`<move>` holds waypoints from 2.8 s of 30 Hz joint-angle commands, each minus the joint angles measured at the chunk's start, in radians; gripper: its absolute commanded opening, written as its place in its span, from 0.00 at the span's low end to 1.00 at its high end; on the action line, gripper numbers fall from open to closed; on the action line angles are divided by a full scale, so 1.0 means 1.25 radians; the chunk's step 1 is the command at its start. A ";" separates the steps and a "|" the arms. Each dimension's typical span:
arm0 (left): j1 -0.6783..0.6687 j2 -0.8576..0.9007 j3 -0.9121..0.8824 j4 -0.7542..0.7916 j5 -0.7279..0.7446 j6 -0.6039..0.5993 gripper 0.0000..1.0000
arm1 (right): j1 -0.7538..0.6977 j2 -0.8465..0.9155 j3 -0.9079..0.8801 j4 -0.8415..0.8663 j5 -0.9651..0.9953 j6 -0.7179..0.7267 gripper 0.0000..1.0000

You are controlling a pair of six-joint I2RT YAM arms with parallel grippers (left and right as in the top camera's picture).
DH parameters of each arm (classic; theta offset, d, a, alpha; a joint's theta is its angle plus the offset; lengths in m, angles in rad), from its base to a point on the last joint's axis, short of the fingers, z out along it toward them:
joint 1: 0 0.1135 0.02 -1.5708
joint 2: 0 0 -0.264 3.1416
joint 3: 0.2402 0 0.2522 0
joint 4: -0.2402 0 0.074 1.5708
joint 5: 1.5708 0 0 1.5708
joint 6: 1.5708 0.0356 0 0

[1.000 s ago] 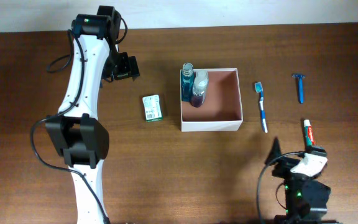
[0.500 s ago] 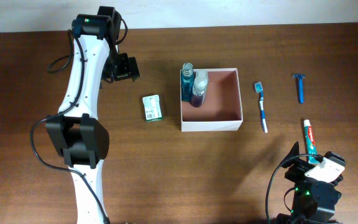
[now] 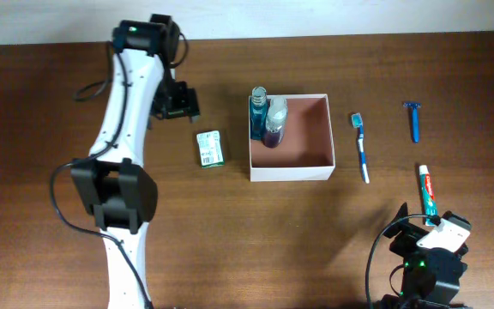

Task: Pack container
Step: 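Move the left gripper over the green Dettol soap box, then lower the left gripper and close it on the Dettol box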

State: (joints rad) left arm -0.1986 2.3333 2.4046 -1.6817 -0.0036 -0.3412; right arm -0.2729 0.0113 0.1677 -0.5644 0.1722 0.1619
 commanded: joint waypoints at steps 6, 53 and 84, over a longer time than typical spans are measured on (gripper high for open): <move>-0.079 0.006 -0.116 0.082 0.054 0.010 0.90 | -0.007 -0.002 0.016 -0.049 0.013 0.009 0.98; -0.081 0.009 -0.404 0.414 0.039 -0.110 0.90 | -0.007 -0.002 0.016 -0.055 0.013 0.009 0.98; -0.081 0.035 -0.405 0.394 0.038 -0.110 0.28 | -0.007 -0.002 0.016 -0.055 0.013 0.009 0.98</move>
State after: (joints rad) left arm -0.3046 2.3604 1.9057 -1.1866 0.0536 -0.4789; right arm -0.2737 0.0113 0.1677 -0.6289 0.1722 0.1619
